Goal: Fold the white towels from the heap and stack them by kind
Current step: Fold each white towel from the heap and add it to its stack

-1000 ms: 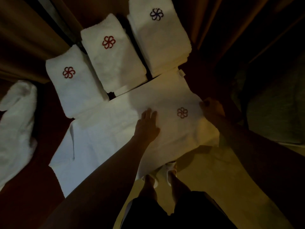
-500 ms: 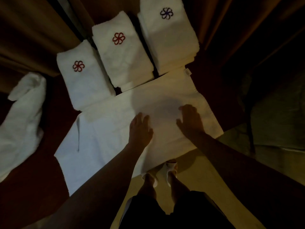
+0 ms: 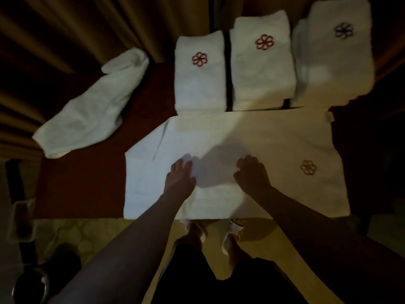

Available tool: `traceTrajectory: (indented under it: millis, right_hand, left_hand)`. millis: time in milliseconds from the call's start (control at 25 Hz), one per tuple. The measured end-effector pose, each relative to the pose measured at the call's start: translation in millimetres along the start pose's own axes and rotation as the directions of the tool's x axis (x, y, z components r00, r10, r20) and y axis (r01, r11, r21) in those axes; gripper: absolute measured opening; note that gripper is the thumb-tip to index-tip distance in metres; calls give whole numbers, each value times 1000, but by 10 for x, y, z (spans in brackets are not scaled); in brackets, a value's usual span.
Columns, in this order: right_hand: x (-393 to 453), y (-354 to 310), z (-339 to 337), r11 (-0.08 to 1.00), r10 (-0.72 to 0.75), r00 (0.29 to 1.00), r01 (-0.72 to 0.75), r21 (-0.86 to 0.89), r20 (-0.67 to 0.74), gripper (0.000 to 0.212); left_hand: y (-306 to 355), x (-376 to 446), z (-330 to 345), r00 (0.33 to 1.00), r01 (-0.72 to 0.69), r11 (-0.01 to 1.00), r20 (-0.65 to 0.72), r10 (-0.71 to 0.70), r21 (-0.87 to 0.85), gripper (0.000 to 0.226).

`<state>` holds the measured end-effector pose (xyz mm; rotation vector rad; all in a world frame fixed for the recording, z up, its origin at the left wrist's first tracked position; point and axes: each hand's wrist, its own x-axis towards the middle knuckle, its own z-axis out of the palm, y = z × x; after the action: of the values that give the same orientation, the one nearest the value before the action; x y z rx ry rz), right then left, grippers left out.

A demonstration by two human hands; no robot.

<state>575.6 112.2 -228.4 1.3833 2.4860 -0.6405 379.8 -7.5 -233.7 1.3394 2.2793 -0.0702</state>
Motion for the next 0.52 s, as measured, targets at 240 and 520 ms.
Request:
traceTrajectory:
  millis: [240,520]
  right_hand:
    - [229,-1014,66,994,107,990,-108,9,89,47]
    - [731,-2063,55,826,117,960,-237,511,256,27]
  left_hand:
    - [-903,-41,-136,962,234,940,-82,-261,-249,51]
    - [-1293,388,-854,706,397,-245,465,-535,-885,10]
